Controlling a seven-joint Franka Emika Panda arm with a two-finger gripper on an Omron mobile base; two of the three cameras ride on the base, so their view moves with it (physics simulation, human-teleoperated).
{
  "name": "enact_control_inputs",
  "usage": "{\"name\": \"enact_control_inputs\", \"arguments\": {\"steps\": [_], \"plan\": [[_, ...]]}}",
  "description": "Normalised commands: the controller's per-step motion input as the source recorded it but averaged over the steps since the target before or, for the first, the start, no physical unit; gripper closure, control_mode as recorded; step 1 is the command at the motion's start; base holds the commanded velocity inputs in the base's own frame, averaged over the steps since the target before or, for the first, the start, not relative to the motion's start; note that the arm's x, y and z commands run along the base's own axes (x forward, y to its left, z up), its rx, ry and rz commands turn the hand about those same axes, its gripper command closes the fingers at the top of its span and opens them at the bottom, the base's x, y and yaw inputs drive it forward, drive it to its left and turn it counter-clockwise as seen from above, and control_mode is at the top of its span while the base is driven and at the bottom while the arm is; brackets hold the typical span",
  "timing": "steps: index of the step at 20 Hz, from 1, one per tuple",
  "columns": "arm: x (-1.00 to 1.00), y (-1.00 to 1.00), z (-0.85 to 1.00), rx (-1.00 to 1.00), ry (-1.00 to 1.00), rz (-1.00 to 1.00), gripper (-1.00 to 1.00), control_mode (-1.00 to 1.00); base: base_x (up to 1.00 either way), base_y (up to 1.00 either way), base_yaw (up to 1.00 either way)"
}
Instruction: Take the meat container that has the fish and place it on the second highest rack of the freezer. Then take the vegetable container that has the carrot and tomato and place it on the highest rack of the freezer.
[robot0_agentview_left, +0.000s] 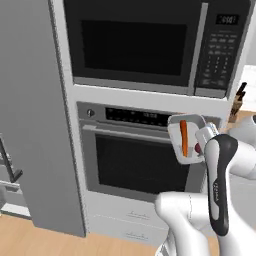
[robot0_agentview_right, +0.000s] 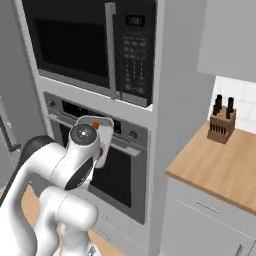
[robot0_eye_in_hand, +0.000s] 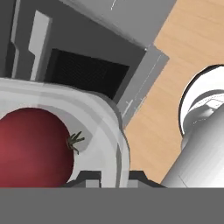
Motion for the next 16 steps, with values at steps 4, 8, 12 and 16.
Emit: {"name": "enact_control_inputs", "arguments": {"steps": [4, 8, 12, 16], "plan": [[0.0, 0.0, 0.0, 0.0, 0.0, 0.0, 1.0, 1.0, -0.04, 1.0, 0.62], [0.0, 0.0, 0.0, 0.0, 0.0, 0.0, 1.0, 1.0, 0.0, 1.0, 0.58], [0.0, 0.0, 0.0, 0.0, 0.0, 0.0, 1.0, 1.0, 0.25, 1.0, 0.42], [0.0, 0.0, 0.0, 0.0, 0.0, 0.0, 1.0, 1.0, 0.61, 0.91, 0.16]]}}
